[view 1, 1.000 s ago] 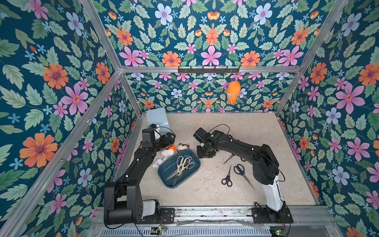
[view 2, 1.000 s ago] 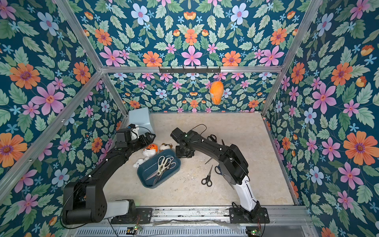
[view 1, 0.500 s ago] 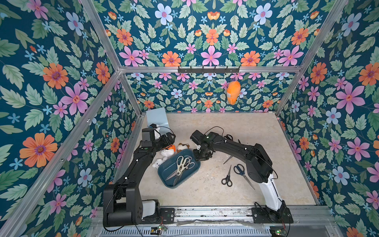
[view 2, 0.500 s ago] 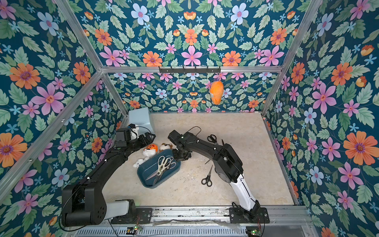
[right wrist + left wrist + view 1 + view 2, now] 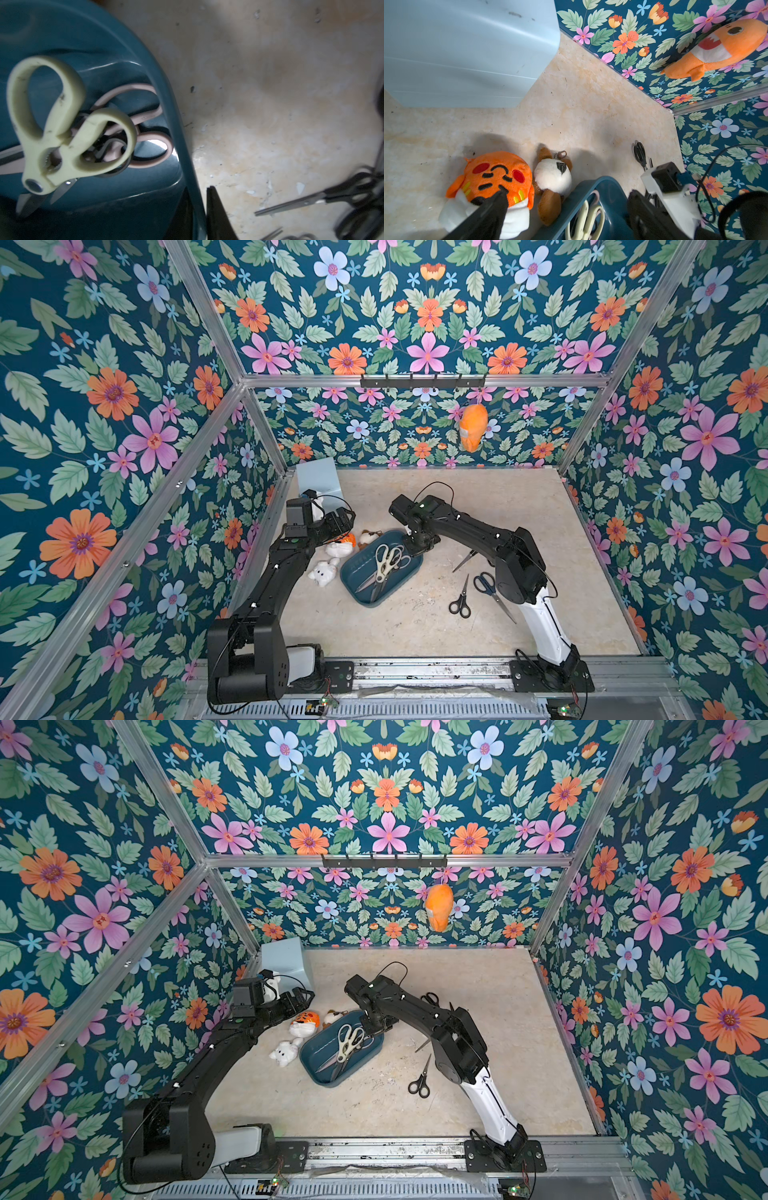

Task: Put the scissors into the storage box
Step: Move the storage box to the center of the board, then pick up the scissors from the center of the board.

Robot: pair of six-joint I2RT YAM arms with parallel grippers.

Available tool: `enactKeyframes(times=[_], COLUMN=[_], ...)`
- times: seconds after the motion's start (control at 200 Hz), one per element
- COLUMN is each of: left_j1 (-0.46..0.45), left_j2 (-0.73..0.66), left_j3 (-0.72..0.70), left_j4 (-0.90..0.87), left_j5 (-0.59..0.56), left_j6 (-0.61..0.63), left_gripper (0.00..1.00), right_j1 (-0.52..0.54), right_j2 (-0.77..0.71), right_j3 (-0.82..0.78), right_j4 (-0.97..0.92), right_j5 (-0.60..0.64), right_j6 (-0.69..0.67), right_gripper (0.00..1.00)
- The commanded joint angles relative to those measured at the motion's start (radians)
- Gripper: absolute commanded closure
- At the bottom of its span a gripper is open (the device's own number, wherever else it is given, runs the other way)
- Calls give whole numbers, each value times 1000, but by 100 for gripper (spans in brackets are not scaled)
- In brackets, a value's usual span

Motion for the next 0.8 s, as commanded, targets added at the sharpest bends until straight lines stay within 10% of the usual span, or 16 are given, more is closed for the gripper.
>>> enactKeyframes(times=[0.0, 0.795], left_j1=[1, -40], left_j2=[-4, 130], left_j3=[2, 76], left_j4=[4, 105], left_j5=[0, 54], left_j6=[18, -14], left_gripper=[5, 5], right_j1=[-25, -171], right_j2=[25, -37], right_j3=[39, 115], right_j4=[-37, -21], right_j5=[97, 68], right_j6=[-100, 39], right_gripper=[83, 66])
